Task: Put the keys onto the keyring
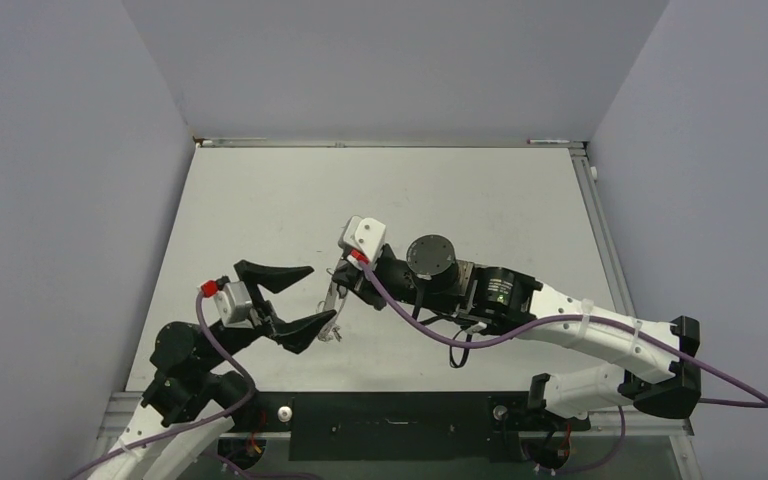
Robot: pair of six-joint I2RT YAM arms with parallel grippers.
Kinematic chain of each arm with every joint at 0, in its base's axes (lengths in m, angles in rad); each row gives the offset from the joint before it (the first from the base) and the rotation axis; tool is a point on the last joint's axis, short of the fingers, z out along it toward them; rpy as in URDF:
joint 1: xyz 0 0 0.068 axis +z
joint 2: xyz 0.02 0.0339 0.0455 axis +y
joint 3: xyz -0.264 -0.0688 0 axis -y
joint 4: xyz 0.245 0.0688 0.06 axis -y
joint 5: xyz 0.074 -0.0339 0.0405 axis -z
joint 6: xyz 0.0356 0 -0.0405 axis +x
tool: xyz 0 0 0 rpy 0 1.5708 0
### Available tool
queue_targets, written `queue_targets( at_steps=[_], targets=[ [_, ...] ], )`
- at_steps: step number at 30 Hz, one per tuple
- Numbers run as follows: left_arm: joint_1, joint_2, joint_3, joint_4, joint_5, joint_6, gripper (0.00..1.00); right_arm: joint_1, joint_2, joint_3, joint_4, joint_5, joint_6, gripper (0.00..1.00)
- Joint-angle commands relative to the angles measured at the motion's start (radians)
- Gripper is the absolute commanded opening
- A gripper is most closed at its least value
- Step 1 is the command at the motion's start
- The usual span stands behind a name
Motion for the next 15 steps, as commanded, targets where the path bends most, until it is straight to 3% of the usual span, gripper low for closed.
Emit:
queue_targets(
  at_steps=[1,13,15],
  targets=[
    [0.001,0.051,-0.001,0.008,0.055,0.029,0.85,0.009,-0.015,0.059,0.019,0.039,0.014,0.05],
    [0.003,0.14,0.004,0.003,0.072,0.063,0.64,0.019,-0.006,0.076,0.015,0.045,0.021,0.05],
    [0.003,0.143,0.004,-0.001,0.081,0.075,0.57,0.022,-0.005,0.082,0.013,0.046,0.022,0.05]
  ],
)
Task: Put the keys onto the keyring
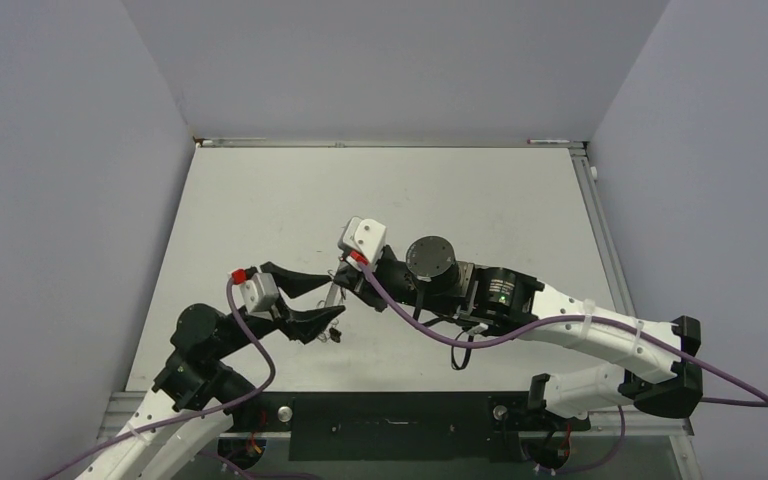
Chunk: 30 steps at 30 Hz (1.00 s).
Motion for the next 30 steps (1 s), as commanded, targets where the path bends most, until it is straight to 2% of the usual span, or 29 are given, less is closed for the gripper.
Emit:
queue_targets(
  at_steps=[1,4,5,6,8,17,30],
  targets=[
    [0.003,0.012,0.016,0.0,0.013,0.045,0.51,0.01,-0.003,0.065,0.046,0.025,0.014,0.05],
    [0.003,0.01,0.016,-0.012,0.025,0.059,0.29,0.012,-0.001,0.071,0.041,0.025,0.013,0.05],
    [0.003,0.008,0.017,-0.018,0.026,0.064,0.17,0.014,0.001,0.073,0.039,0.025,0.013,0.05],
    [0.003,0.006,0.018,-0.022,0.026,0.068,0.09,0.013,0.001,0.074,0.038,0.025,0.014,0.05],
    [0.004,0.004,0.019,-0.026,0.026,0.072,0.0,0.014,0.001,0.077,0.036,0.025,0.014,0.05],
    [0.005,-0.007,0.028,-0.043,0.035,0.091,0.0,0.014,0.023,0.088,-0.025,0.079,-0.007,0.05],
    [0.005,0.002,0.057,-0.141,-0.047,0.156,0.0,0.013,0.116,0.239,-0.232,0.096,0.071,0.05]
  ],
)
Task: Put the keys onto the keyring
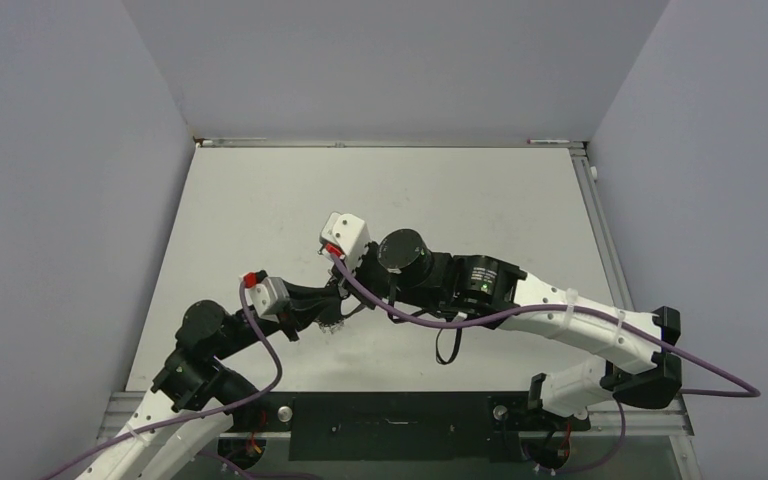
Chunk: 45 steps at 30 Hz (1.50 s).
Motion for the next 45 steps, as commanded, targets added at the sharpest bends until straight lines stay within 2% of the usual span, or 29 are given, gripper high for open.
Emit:
queue_targets(
  at_steps=[1,9,23,24,26,30,36,40,45],
  targets=[
    [0.003,-0.003,0.05,-0.031,-0.027,0.039,0.0,0.005,0.02,0.1,-0.061,0.026,0.049,0.05],
    [0.003,-0.001,0.056,-0.041,-0.024,0.04,0.0,0.006,0.075,0.15,-0.187,0.152,0.036,0.05],
    [0.003,0.039,0.071,-0.089,-0.097,0.087,0.0,0.004,0.161,0.246,-0.314,0.065,0.028,0.05],
    [0.003,0.036,0.067,-0.087,-0.092,0.091,0.02,0.003,0.162,0.244,-0.32,0.062,0.028,0.05],
    [0.0,0.026,0.059,-0.084,-0.08,0.101,0.15,0.001,0.159,0.242,-0.33,0.055,0.029,0.05],
    [0.001,0.004,0.049,-0.075,-0.047,0.12,0.32,-0.015,0.148,0.241,-0.345,0.025,0.021,0.05],
    [0.001,-0.039,0.034,-0.063,0.06,0.123,0.51,-0.037,0.144,0.251,-0.374,-0.017,0.02,0.05],
    [0.0,-0.06,0.024,-0.043,0.094,0.117,0.52,-0.045,0.142,0.245,-0.396,-0.063,-0.007,0.05],
    [-0.001,-0.044,0.026,-0.023,0.136,0.109,0.45,-0.045,0.12,0.237,-0.406,-0.167,-0.025,0.05]
  ],
)
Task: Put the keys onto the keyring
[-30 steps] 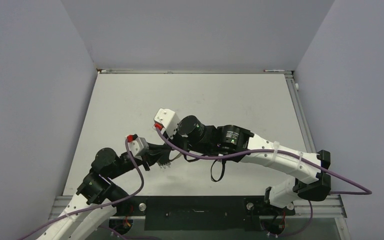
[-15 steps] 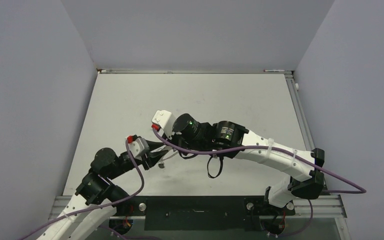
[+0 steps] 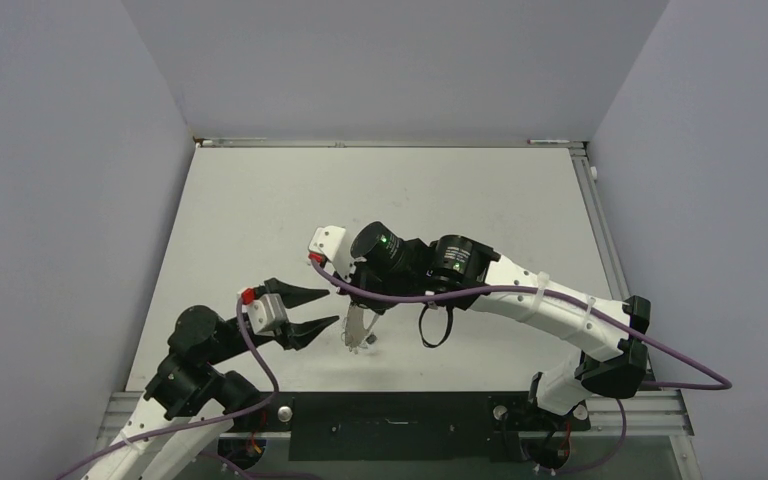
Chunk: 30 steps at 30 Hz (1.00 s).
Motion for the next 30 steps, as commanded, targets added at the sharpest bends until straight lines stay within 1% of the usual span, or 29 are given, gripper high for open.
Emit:
queue_targets(
  at_steps=[1,6,13,17,23,30],
  targets=[
    [0.001,0.012,0.003,0.072,0.072,-0.006,0.43,-0.003,-0.049,0.034,0.01,-0.107,-0.024,0.05],
    [0.001,0.03,0.004,0.095,0.111,-0.014,0.35,0.0,-0.047,0.032,0.009,-0.165,-0.034,0.05],
    [0.001,0.024,-0.004,0.114,0.129,-0.02,0.3,0.012,-0.056,0.035,0.023,-0.21,-0.048,0.05],
    [0.0,0.03,-0.004,0.117,0.134,-0.024,0.27,0.043,-0.057,0.035,0.023,-0.202,-0.057,0.05],
    [-0.001,0.046,-0.002,0.116,0.148,-0.02,0.18,0.076,-0.059,0.047,0.022,-0.183,-0.06,0.05],
    [-0.01,0.052,-0.004,0.11,0.154,-0.017,0.18,0.102,-0.08,0.044,0.038,-0.134,-0.059,0.05]
  ],
)
